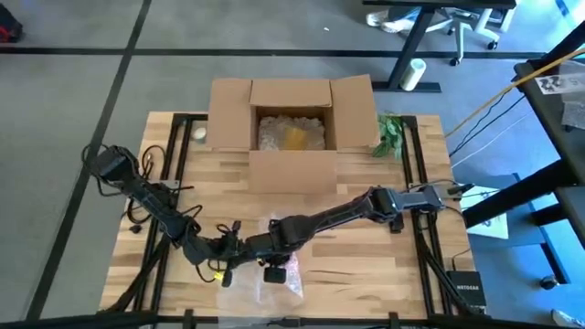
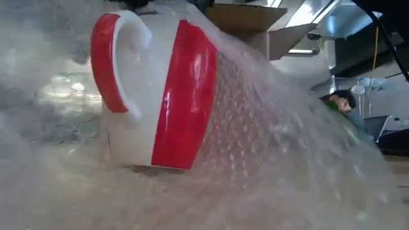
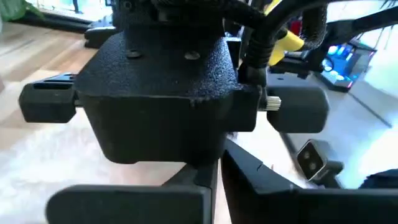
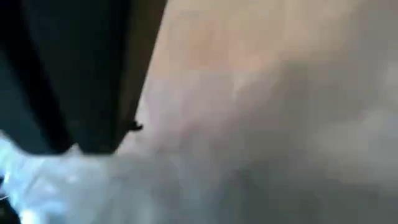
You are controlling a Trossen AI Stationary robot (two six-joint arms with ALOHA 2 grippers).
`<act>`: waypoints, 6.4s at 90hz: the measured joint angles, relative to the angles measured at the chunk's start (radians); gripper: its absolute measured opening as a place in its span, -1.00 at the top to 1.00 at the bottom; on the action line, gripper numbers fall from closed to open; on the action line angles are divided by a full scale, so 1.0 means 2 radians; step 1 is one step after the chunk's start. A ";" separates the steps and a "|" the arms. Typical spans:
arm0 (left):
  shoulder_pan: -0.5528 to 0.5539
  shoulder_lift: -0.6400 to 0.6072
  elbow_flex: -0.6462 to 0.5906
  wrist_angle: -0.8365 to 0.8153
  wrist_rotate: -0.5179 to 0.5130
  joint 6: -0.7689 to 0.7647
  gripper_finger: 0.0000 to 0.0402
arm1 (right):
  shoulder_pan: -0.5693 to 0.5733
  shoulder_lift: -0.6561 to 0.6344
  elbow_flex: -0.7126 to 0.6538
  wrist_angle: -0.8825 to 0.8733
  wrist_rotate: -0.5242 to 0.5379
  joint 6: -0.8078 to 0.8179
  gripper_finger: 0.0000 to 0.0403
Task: Wrap mug
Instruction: Wrap the red mug with the transparent bubble wrap
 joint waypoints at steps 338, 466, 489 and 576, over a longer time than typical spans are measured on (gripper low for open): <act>0.040 0.037 0.081 -0.075 0.009 0.062 1.00 | 0.061 -0.101 -0.023 0.022 0.237 0.022 1.00; -0.234 -0.096 0.073 -0.805 -0.022 -0.553 1.00 | 0.040 -0.100 -0.136 0.118 0.104 0.045 1.00; -0.235 -0.050 0.020 -0.636 0.079 -0.544 1.00 | 0.040 -0.100 -0.136 0.132 0.100 0.048 1.00; -0.046 0.096 0.048 -0.033 -0.063 -0.010 1.00 | 0.053 -0.162 -0.136 0.102 0.177 0.046 1.00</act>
